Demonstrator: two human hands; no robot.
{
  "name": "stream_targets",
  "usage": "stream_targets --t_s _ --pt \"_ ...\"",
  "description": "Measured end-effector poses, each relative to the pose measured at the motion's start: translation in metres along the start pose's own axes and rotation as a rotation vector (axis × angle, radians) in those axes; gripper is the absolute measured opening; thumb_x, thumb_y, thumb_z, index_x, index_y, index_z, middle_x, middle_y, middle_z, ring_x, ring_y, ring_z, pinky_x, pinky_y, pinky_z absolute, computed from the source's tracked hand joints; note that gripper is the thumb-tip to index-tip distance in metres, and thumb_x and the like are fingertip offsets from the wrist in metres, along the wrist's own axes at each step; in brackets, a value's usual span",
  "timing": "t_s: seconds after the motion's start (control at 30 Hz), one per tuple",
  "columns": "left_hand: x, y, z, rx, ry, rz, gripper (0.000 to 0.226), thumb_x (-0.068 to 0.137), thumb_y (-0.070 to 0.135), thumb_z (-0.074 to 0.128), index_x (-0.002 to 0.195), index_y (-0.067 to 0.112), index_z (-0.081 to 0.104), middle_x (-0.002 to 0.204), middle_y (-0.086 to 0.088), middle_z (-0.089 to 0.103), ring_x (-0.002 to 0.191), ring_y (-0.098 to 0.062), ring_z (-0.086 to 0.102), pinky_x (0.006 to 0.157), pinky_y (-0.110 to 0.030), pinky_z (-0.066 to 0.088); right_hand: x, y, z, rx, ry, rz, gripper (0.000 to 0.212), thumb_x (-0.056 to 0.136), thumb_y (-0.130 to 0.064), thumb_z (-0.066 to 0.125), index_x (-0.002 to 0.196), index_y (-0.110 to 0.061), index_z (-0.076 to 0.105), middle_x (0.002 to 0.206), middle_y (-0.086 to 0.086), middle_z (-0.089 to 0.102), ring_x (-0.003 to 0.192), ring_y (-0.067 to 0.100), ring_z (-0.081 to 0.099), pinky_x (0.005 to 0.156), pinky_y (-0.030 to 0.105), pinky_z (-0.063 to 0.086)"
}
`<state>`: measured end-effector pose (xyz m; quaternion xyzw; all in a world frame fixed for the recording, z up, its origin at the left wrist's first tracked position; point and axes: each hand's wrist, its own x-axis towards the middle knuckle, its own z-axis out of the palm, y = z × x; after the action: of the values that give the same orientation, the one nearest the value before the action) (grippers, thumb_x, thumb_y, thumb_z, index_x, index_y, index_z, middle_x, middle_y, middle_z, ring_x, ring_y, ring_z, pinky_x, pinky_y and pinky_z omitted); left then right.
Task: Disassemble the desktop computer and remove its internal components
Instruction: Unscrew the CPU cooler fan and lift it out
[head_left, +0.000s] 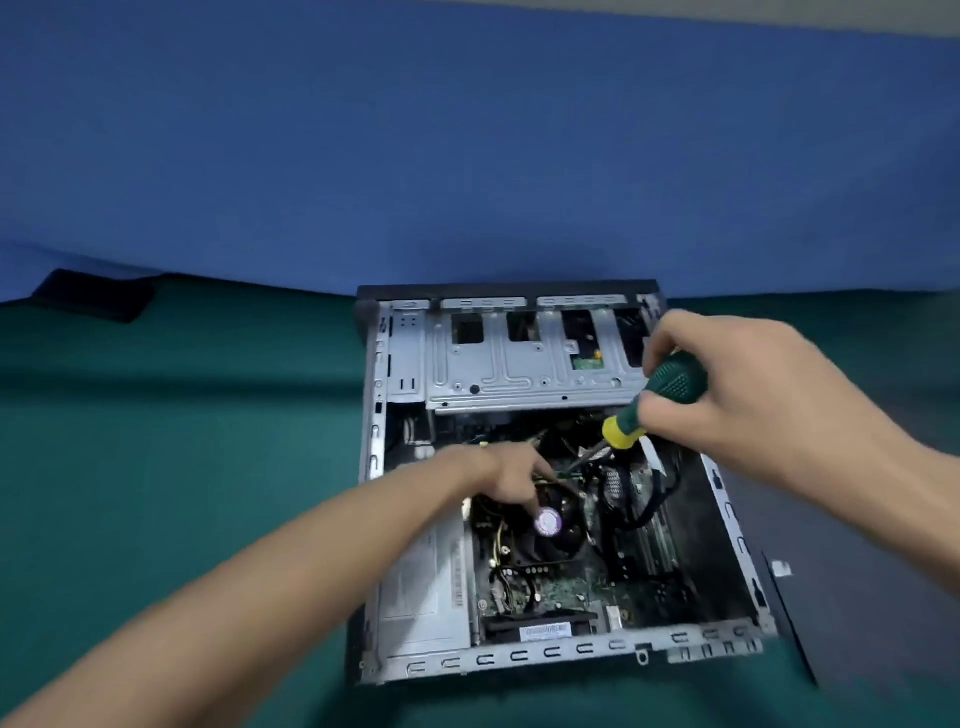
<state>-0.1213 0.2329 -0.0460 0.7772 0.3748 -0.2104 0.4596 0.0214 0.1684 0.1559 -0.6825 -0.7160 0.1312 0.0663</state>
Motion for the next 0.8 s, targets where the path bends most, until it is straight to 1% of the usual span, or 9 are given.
stream_targets --t_s 0.03,0.1,0.17,0.23,0.33,0.43,0.53,0.67,0.8 --pt "0.003 -0.002 -0.005 0.018 -0.009 -0.008 0.053 0.085 0.022 0.066 0.135 0.018 0.049 0.138 -0.003 0.049 0.123 -0.022 0.046 0.097 -0.026 0.035 -0.007 0.001 0.001 0.009 0.000 0.034 0.018 0.062 -0.040 0.056 0.074 -0.028 0.050 0.063 -0.012 0.053 0.062 0.001 0.048 0.048 0.021 0.029" --pt "0.011 -0.006 -0.009 0.051 0.005 -0.003 0.049 0.082 0.026 0.071 0.127 0.014 0.057 0.129 -0.004 0.057 0.114 -0.021 0.052 0.087 -0.023 0.038 -0.021 0.000 0.011 0.035 -0.023 0.079 0.019 0.063 -0.043 0.056 0.075 -0.028 0.052 0.063 -0.012 0.055 0.061 0.001 0.049 0.049 0.021 0.032" --pt "0.017 -0.008 -0.009 0.056 0.019 0.025 0.046 0.077 0.030 0.075 0.118 0.014 0.064 0.117 -0.004 0.064 0.102 -0.020 0.057 0.077 -0.021 0.038 -0.033 -0.003 0.027 0.069 -0.051 0.109 0.019 0.067 -0.044 0.057 0.076 -0.028 0.052 0.067 -0.013 0.057 0.064 0.002 0.051 0.052 0.021 0.036" --pt "0.020 -0.013 -0.007 0.044 0.047 0.051 0.045 0.074 0.033 0.077 0.114 0.014 0.066 0.109 -0.004 0.068 0.096 -0.019 0.060 0.074 -0.021 0.041 -0.041 -0.007 0.045 0.101 -0.062 0.138 0.021 0.068 -0.047 0.055 0.077 -0.028 0.051 0.068 -0.013 0.056 0.065 0.002 0.051 0.053 0.019 0.037" --pt "0.019 -0.022 -0.003 -0.013 0.094 0.073 0.048 0.072 0.035 0.078 0.114 0.017 0.067 0.109 0.000 0.068 0.097 -0.017 0.060 0.077 -0.021 0.043 -0.049 -0.013 0.067 0.185 -0.042 0.179 0.023 0.066 -0.049 0.052 0.077 -0.028 0.050 0.062 -0.012 0.050 0.064 0.001 0.048 0.052 0.016 0.035" --pt "0.019 -0.027 0.000 -0.049 0.117 0.076 0.049 0.071 0.038 0.078 0.114 0.018 0.067 0.109 -0.001 0.068 0.097 -0.017 0.060 0.078 -0.022 0.043 -0.052 -0.016 0.083 0.214 -0.018 0.190 0.021 0.069 -0.048 0.053 0.077 -0.029 0.049 0.063 -0.013 0.050 0.074 -0.003 0.047 0.059 0.011 0.036" --pt "0.020 -0.027 0.002 -0.038 0.120 0.073 0.050 0.070 0.040 0.078 0.115 0.020 0.067 0.110 -0.001 0.068 0.098 -0.017 0.060 0.080 -0.023 0.044 -0.053 -0.015 0.094 0.226 -0.020 0.207 0.020 0.070 -0.048 0.054 0.076 -0.030 0.047 0.066 -0.013 0.050 0.072 0.001 0.049 0.055 0.015 0.036" --pt "0.019 -0.028 0.003 -0.032 0.123 0.062 0.052 0.071 0.042 0.077 0.116 0.020 0.066 0.115 -0.001 0.066 0.104 -0.019 0.058 0.089 -0.029 0.046 -0.053 -0.016 0.105 0.222 -0.044 0.208 0.020 0.071 -0.049 0.053 0.078 -0.031 0.047 0.072 -0.012 0.051 0.067 0.002 0.050 0.054 0.016 0.032" --pt "0.018 -0.028 0.004 -0.042 0.134 0.064 0.050 0.071 0.042 0.077 0.114 0.019 0.067 0.110 -0.002 0.067 0.096 -0.017 0.058 0.085 -0.030 0.048 -0.053 -0.016 0.107 0.232 -0.045 0.247 0.019 0.072 -0.047 0.055 0.078 -0.030 0.048 0.071 -0.011 0.052 0.067 0.003 0.050 0.054 0.018 0.034"
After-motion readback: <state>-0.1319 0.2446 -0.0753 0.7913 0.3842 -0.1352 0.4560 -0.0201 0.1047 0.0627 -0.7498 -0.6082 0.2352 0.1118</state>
